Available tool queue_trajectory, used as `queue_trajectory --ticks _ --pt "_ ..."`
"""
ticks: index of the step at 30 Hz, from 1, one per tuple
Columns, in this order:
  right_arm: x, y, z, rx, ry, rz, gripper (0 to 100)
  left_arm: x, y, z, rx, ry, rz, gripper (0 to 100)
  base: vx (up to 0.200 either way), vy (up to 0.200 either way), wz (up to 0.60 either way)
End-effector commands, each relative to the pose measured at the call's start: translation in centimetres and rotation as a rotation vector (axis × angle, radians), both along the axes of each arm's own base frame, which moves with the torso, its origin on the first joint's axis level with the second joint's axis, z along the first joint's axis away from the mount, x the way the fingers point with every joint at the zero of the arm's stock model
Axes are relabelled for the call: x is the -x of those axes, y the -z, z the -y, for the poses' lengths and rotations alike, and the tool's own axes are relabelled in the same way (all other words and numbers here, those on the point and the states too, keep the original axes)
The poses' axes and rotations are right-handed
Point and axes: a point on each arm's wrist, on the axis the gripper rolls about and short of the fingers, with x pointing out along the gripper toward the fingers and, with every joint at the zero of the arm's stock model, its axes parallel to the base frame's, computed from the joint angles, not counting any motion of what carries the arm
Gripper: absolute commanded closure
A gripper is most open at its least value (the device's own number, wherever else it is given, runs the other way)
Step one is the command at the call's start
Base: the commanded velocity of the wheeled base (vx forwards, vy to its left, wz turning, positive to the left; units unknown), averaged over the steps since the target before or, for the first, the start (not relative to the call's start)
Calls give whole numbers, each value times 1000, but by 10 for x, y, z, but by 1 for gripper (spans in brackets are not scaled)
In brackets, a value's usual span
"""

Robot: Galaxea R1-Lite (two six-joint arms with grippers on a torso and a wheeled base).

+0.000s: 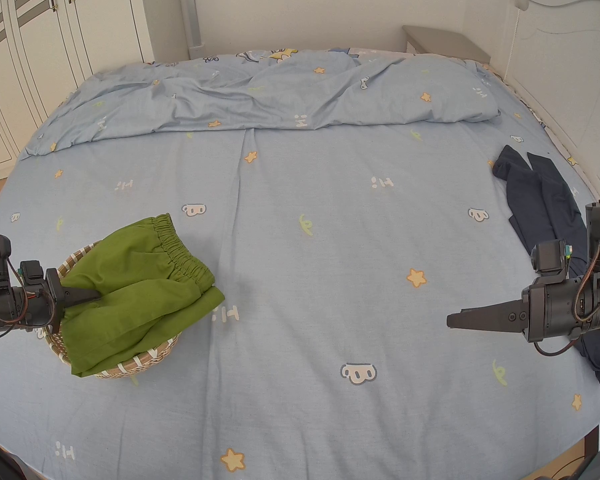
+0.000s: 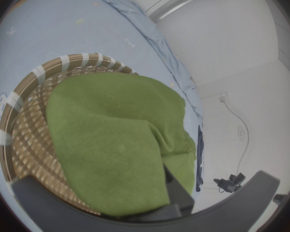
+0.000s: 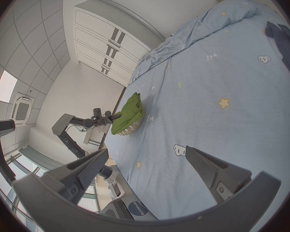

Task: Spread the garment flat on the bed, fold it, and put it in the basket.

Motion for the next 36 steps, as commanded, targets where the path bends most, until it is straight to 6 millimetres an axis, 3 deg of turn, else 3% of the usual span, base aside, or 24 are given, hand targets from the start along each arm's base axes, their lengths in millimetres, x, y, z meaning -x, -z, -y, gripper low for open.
queue_trajectory --ticks 1,6,14,15,23,24,26,28,31,36 --pt "0 2 -2 2 -8 -5 0 -22 25 -10 14 -18 -79 100 0 0 0" --pt "-1 3 -3 4 -13 -10 0 -27 31 -11 -2 -45 -132 100 0 0 0" --pt "-2 6 -4 8 -14 -20 0 -17 8 -2 -31 -26 -122 100 0 0 0" --pt "-2 6 -4 8 -14 -20 0 -17 6 -1 -39 -29 -123 0 0 0 0" --pt "-7 10 -3 13 -5 -35 0 7 -40 17 -141 -68 -82 0 0 0 0" --pt "-9 13 -4 18 -6 -44 0 16 -53 20 -163 -58 -86 0 0 0 0" --pt "-9 13 -4 18 -6 -44 0 16 -53 20 -163 -58 -86 0 0 0 0" --pt "-8 11 -4 14 -8 -36 0 42 -79 26 -289 -61 -124 0 0 0 0" --pt "-9 11 -3 12 -3 -37 0 63 -99 31 -421 -106 -160 0 0 0 0" --pt "-12 12 0 15 9 -36 0 92 -124 40 -488 -105 -121 0 0 0 0"
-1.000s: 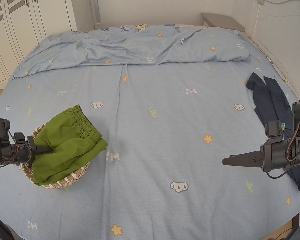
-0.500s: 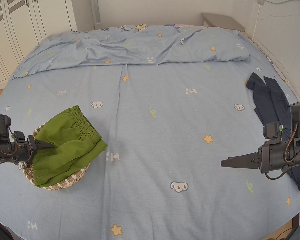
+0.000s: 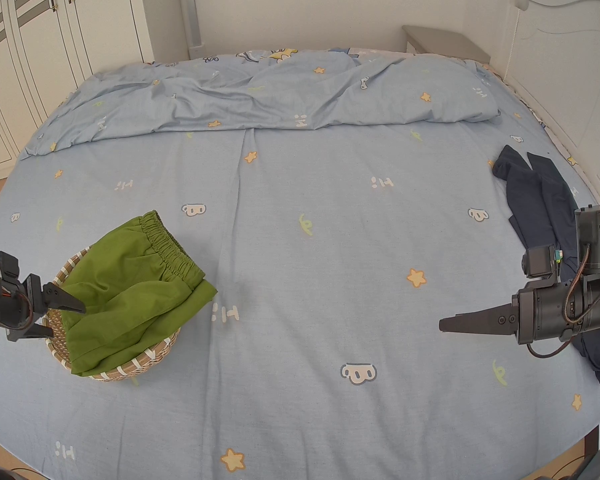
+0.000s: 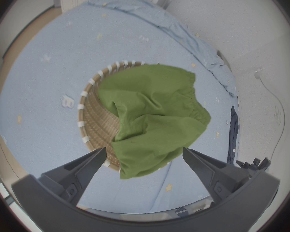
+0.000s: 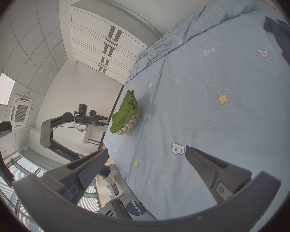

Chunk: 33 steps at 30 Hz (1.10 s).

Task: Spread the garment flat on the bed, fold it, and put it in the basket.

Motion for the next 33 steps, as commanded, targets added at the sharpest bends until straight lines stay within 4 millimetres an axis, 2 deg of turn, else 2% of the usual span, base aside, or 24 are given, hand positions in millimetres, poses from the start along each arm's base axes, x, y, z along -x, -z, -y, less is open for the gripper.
queue_trajectory --ticks 1,3,4,6,8,9,11,12,14,15,18,20,23,26,28,29,30,33 --pt "-3 2 3 4 11 -4 0 46 -59 15 -172 7 188 0 0 0 0" --pt "-1 1 3 4 9 2 0 52 -62 17 -178 11 203 0 0 0 0" --pt "3 1 3 6 7 7 0 67 -68 25 -194 25 257 0 0 0 0" --pt "16 -8 8 -6 12 53 0 85 -67 37 -196 65 297 0 0 0 0" --pt "23 -12 11 -15 15 80 0 93 -64 44 -192 111 315 0 0 0 0" --pt "38 -12 16 -18 16 102 0 114 -59 61 -170 221 374 0 0 0 0" --pt "50 -6 20 -15 17 108 0 131 -52 68 -141 264 409 0 0 0 0" --pt "67 0 26 -11 22 138 0 151 -45 72 -101 299 477 0 0 0 0" --pt "92 12 35 2 43 186 0 176 -36 74 -43 338 568 0 0 0 0" --pt "98 15 37 5 48 200 0 181 -33 74 -30 346 583 0 0 0 0" --pt "134 32 49 7 96 268 0 214 -9 69 -1 366 665 0 0 0 0" --pt "146 36 53 -4 106 298 0 223 3 68 -8 356 687 0 0 0 0" --pt "169 47 61 -30 122 370 0 244 36 66 -33 304 739 0 0 0 0" --pt "178 51 64 -35 141 392 0 251 48 67 -48 268 759 0 0 0 0" --pt "193 58 69 -35 190 424 0 261 65 70 -76 208 784 0 0 0 0" --pt "193 58 69 -35 190 424 0 261 65 70 -76 208 784 0 0 0 0" --pt "206 68 72 -33 219 438 0 262 79 71 -95 199 787 0 0 0 0" --pt "226 83 76 -47 254 507 0 251 93 70 -231 225 806 0 0 0 0"
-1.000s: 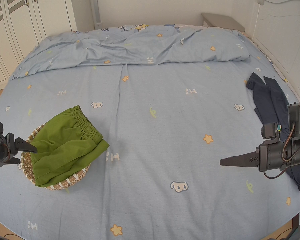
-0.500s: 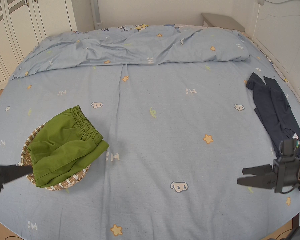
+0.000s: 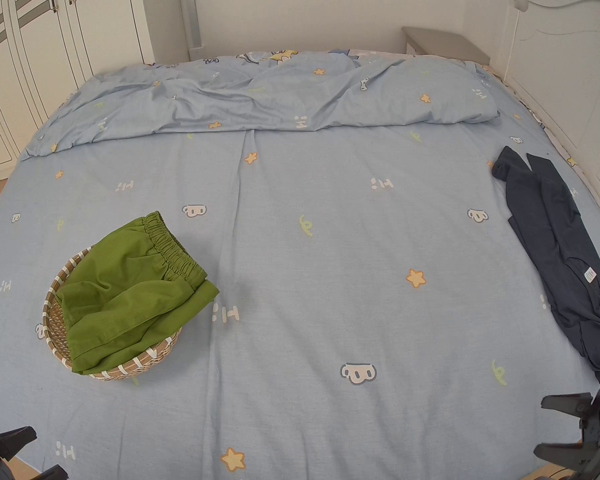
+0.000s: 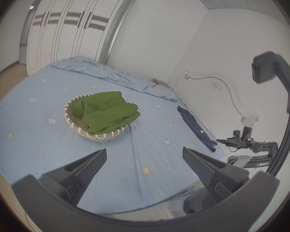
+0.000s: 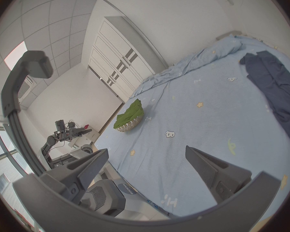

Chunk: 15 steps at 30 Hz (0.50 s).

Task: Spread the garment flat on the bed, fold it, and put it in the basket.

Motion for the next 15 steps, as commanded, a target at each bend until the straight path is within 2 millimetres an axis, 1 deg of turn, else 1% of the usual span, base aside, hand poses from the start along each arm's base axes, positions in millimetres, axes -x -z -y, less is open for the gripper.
queue_trajectory --ticks 1,2,3,4,5,7,8,9,10,11,12,13,15 --pt "58 39 13 -45 112 227 0 4 59 0 -166 -88 157 0 0 0 0" --pt "59 41 14 -39 131 240 0 -2 65 0 -217 -108 183 0 0 0 0" --pt "59 41 14 -39 131 240 0 -2 65 0 -217 -108 183 0 0 0 0" --pt "55 40 14 -4 245 245 0 -9 68 -2 -298 -167 258 0 0 0 0" --pt "52 39 15 21 340 266 0 -12 69 -2 -335 -202 306 0 0 0 0" --pt "50 41 18 50 473 295 0 -18 75 -3 -379 -248 363 0 0 0 0" --pt "49 41 18 52 484 299 0 -18 76 -3 -382 -253 365 0 0 0 0" --pt "48 41 21 93 599 335 0 -20 75 -4 -392 -305 397 0 0 0 0" --pt "48 41 21 113 632 339 0 -20 77 -5 -396 -317 382 0 0 0 0" --pt "47 42 23 147 693 340 0 -20 82 -6 -398 -363 317 0 0 0 0" --pt "47 42 23 147 693 340 0 -20 82 -6 -398 -363 317 0 0 0 0" --pt "47 43 25 190 794 335 0 -20 82 -7 -357 -432 295 0 0 0 0" --pt "47 43 27 204 881 326 0 -20 81 -7 -311 -438 298 0 0 0 0"
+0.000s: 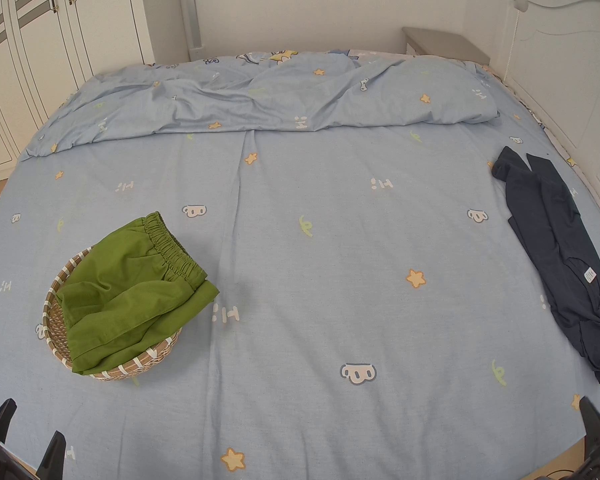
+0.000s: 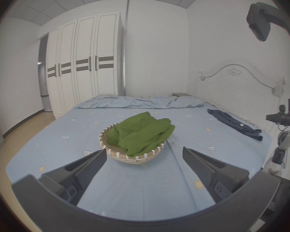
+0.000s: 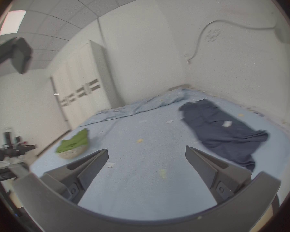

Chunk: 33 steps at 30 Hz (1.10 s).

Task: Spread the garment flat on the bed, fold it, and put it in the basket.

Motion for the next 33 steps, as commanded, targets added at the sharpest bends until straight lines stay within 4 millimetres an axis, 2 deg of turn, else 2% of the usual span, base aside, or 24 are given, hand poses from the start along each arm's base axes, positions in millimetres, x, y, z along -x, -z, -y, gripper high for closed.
queue_trajectory --ticks 1,7,9,13,20,24,33 --pt "-1 10 6 66 309 -16 0 -6 21 -3 16 -154 5 0 0 0 0" --pt "-1 10 6 69 346 -15 0 -6 22 -3 4 -150 4 0 0 0 0" --pt "-1 10 7 162 361 -8 0 -6 22 -3 4 -148 4 0 0 0 0" --pt "5 12 4 168 508 44 0 -6 21 -3 5 -148 5 0 0 0 0" --pt "7 12 3 132 413 83 0 -6 22 -3 4 -150 4 0 0 0 0" --pt "7 20 0 206 249 22 0 -6 22 -3 4 -148 4 0 0 0 0" --pt "6 19 0 206 254 28 0 -6 22 -3 -4 -147 4 0 0 0 0"
